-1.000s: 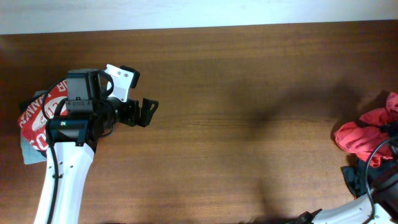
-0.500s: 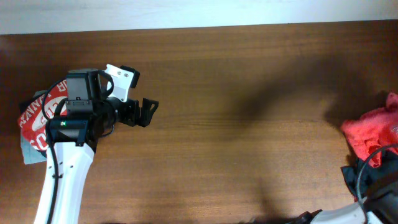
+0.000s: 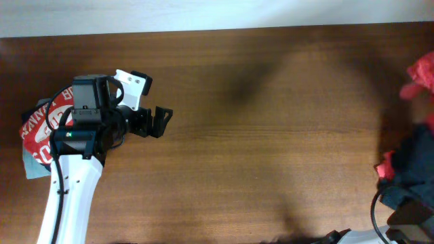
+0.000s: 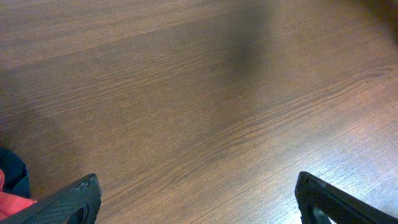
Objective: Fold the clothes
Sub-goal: 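Reach the right gripper into the right clothing pile and grasp the red shirt, then lift the red shirt with the right gripper and drop it mid-table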
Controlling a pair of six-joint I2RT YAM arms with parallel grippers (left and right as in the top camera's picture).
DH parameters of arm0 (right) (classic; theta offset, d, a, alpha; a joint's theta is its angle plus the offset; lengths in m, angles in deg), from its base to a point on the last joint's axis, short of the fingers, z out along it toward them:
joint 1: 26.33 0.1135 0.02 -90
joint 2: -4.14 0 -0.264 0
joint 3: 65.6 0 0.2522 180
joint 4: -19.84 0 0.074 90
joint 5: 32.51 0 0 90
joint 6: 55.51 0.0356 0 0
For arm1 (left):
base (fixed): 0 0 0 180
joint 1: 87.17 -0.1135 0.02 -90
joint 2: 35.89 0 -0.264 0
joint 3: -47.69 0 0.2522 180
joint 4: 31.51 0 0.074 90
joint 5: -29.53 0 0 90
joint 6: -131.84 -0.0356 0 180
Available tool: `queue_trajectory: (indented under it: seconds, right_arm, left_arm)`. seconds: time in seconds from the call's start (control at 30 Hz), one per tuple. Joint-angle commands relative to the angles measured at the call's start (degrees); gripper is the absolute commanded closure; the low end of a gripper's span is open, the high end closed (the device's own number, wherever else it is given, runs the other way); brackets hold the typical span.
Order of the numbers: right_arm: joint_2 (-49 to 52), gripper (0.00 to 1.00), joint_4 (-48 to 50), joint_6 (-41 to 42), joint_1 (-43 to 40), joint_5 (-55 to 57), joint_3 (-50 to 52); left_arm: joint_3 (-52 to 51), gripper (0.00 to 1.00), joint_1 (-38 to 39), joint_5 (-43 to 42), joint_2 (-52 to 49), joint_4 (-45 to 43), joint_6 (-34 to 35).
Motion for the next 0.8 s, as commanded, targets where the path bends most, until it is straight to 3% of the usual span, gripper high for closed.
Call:
queue_trajectory:
  seconds: [0.0,0.27,0.5,0.77]
  right_arm:
    - [-1.14,0.96,4.79,5.18,2.08,-5.95,-6.19]
    - [-1.14,0.96,10.40,9.60,2.40,-9.51,-11.17]
    - [-1.14,0.96,21.75,20.98,4.28,-21.07,-11.52]
    - [0.15,0.96,19.02,20.39,20.96,-24.55,-11.45]
  left_arm:
    - [1.01,0.01,0.22,-0.81,0.17,-0.31,-0.50]
    - [1.01,0.01,0.22,-0.81,0.17,-0.44,-0.52]
    - [1.01,0.01,0.22,-0.79,0.17,-1.60,-0.52]
    - [1.01,0.01,0.22,0.02,0.17,-2.86,-0.52]
